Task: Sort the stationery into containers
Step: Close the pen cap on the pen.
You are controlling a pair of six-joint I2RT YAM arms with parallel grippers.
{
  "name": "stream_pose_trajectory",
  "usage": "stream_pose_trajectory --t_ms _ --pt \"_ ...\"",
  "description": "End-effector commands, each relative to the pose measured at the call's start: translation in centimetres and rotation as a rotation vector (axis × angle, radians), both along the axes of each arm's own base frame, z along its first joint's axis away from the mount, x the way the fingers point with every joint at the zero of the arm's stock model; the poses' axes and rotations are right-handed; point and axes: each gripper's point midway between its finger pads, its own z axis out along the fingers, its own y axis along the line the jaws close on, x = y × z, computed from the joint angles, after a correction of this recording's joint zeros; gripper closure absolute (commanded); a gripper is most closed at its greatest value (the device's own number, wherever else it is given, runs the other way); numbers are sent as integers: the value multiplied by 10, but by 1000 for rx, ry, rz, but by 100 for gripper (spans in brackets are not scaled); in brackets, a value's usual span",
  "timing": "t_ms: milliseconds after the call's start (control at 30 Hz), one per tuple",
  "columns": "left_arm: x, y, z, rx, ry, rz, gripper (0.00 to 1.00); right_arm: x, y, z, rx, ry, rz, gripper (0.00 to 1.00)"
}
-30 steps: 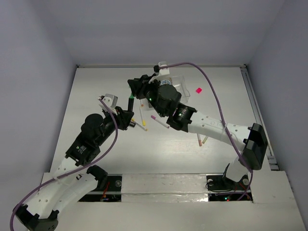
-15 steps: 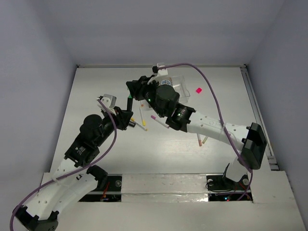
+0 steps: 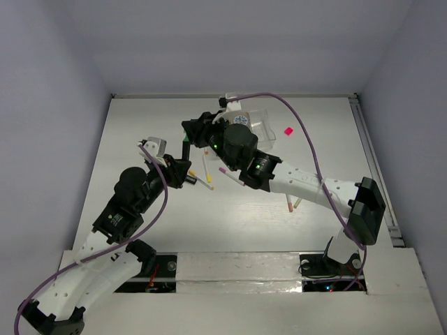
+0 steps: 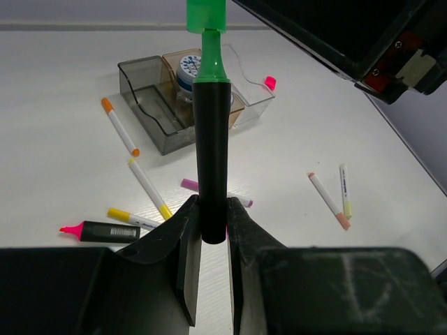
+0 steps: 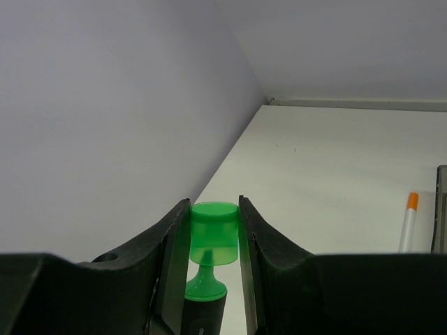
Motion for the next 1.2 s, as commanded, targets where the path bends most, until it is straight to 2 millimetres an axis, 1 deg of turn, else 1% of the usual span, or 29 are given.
stream_pose_trajectory --t_ms 0,233,300,333,433,500,533,667,900,1033,1067,1100,1167 --pt "2 5 25 -36 -72 24 100 -4 -2 8 39 -5 20 91" --pt "3 7 26 -39 -78 36 100 -14 5 2 57 26 91 91" --pt "2 8 28 -42 -83 39 100 -18 4 5 72 28 105 91" --pt "2 9 28 -40 -84 40 100 -18 4 1 68 33 108 91" --pt "2 9 29 -42 -86 43 100 -22 2 5 87 34 119 91" --pt "1 10 31 -47 -94 42 100 -26 1 2 101 42 135 91" --pt "1 9 31 -47 -94 40 100 -27 1 6 114 41 142 91" --pt "0 10 34 -54 -104 39 100 -37 6 9 154 51 198 92" --pt "-2 15 42 -71 -136 51 100 -47 9 6 202 80 256 92" --pt "-2 15 40 -70 -132 51 100 -51 12 0 199 91 283 93" --pt "-2 15 41 -70 -135 50 100 -55 13 -2 198 94 287 94" --pt "-2 15 41 -70 -135 51 100 -55 12 1 207 87 286 94" --pt "-2 14 41 -70 -134 50 100 -59 14 -2 207 88 294 94"
